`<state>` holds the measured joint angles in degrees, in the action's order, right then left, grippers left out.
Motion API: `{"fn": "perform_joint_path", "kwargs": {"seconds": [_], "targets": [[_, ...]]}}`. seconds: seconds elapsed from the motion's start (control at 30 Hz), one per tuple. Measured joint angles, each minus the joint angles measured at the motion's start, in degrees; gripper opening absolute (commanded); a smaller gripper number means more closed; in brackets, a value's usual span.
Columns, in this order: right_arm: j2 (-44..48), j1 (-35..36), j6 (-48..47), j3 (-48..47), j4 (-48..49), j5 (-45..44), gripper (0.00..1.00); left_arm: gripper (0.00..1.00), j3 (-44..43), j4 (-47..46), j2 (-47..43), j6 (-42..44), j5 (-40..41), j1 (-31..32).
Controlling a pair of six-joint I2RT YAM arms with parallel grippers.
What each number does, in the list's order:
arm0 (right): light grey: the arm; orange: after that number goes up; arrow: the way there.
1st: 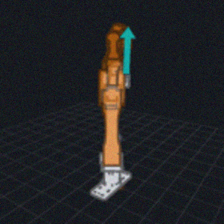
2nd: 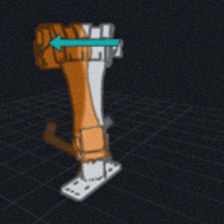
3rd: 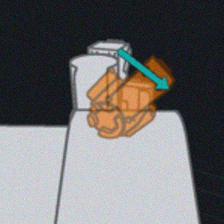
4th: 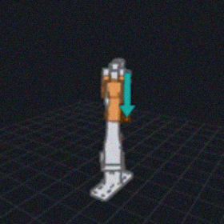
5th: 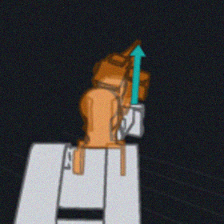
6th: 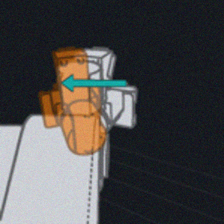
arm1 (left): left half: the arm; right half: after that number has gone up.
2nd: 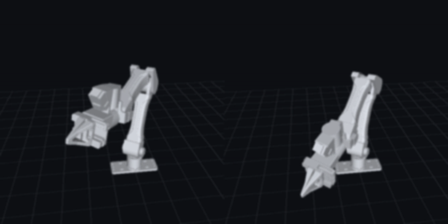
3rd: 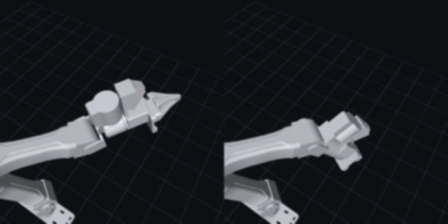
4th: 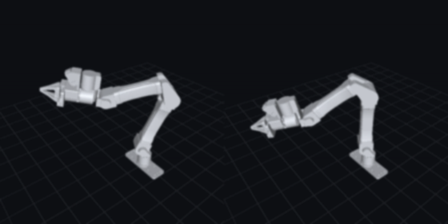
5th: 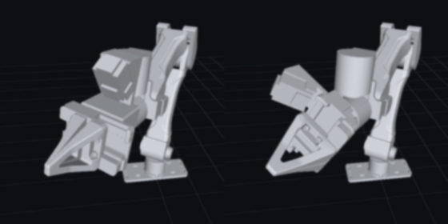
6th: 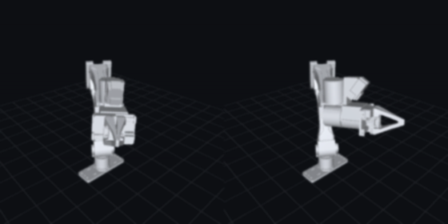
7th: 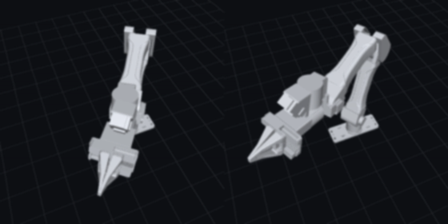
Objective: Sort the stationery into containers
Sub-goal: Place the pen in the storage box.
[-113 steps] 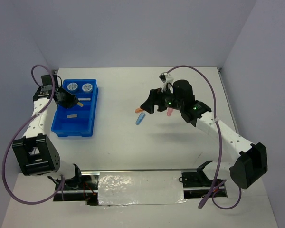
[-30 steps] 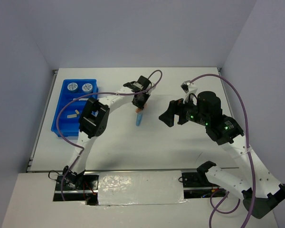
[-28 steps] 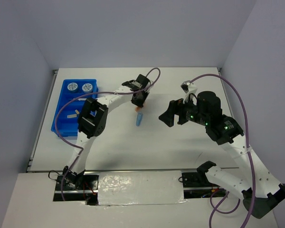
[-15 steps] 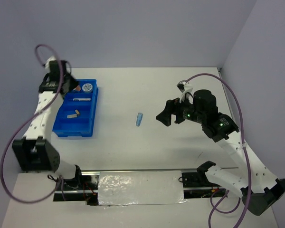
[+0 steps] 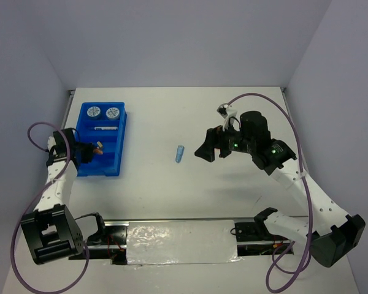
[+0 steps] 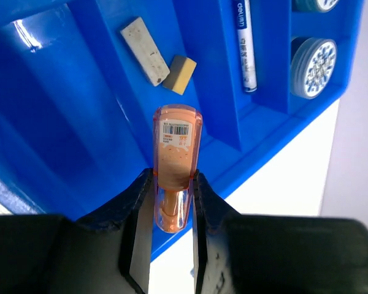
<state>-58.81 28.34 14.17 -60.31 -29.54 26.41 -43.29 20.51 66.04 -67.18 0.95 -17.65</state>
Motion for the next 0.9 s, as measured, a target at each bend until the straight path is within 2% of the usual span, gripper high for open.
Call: {"fn": "perform_joint_path", "kwargs": {"seconds": [0.07, 0.27, 0.33, 0.37, 0.4, 0.43, 0.57, 0.6, 0.73, 0.77, 0.83, 0.9], "targets": [[-0.39, 0.00, -0.44, -0.02, -0.02, 0.42, 0.94, 0.12, 1.81, -1.33, -1.77, -1.75, -0.17, -0.02], [-0.52, 0.00, -1.38, -0.13, -0.04, 1.20, 0.94, 0.24, 3.65, -0.87, -4.35, -4.55, 1.16, 0.00], [-0.61, 0.00, -1.57, -0.20, -0.04, 1.42, 0.94, 0.33, 3.65, 0.22, -5.14, -5.25, 2.10, -0.02], [-0.66, 0.00, -1.66, -0.28, -0.07, 1.49, 0.93, 0.41, 3.65, 0.87, -5.53, -5.35, 2.47, -0.02], [-0.76, 0.00, -1.68, -0.46, -0.07, 1.51, 0.94, 0.57, 3.65, 1.51, -5.84, -5.33, 2.91, -0.02], [-0.85, 0.00, -1.68, -0.68, -0.07, 1.57, 0.94, 0.62, 3.65, 2.19, -6.01, -5.40, 3.30, -0.02], [-1.42, 0.00, -1.68, -1.44, 0.00, 1.90, 0.94, 0.72, 3.54, 5.84, -6.38, -6.84, 4.96, -0.02], [-1.53, 0.00, -1.68, -1.55, 0.00, 1.95, 0.94, 0.80, 3.52, 6.60, -6.49, -6.84, 5.25, -0.02], [-1.57, 0.00, -1.68, -1.64, -0.02, 1.92, 0.94, 0.90, 2.27, 7.08, -6.69, -6.75, 5.40, 0.22], [-1.57, 0.00, -1.68, -1.64, -0.02, 1.92, 0.94, 0.95, 1.68, 7.13, -6.67, -6.49, 5.53, 0.72], [-1.55, 0.00, -1.66, -1.66, -0.04, 1.88, 0.94, 0.99, -0.61, 7.54, -6.23, -4.76, 6.45, 2.84], [-1.53, 0.00, -1.64, -1.66, -0.04, 1.75, 0.94, 0.99, -6.69, 8.59, -3.63, -1.53, 8.55, 8.02]]}}
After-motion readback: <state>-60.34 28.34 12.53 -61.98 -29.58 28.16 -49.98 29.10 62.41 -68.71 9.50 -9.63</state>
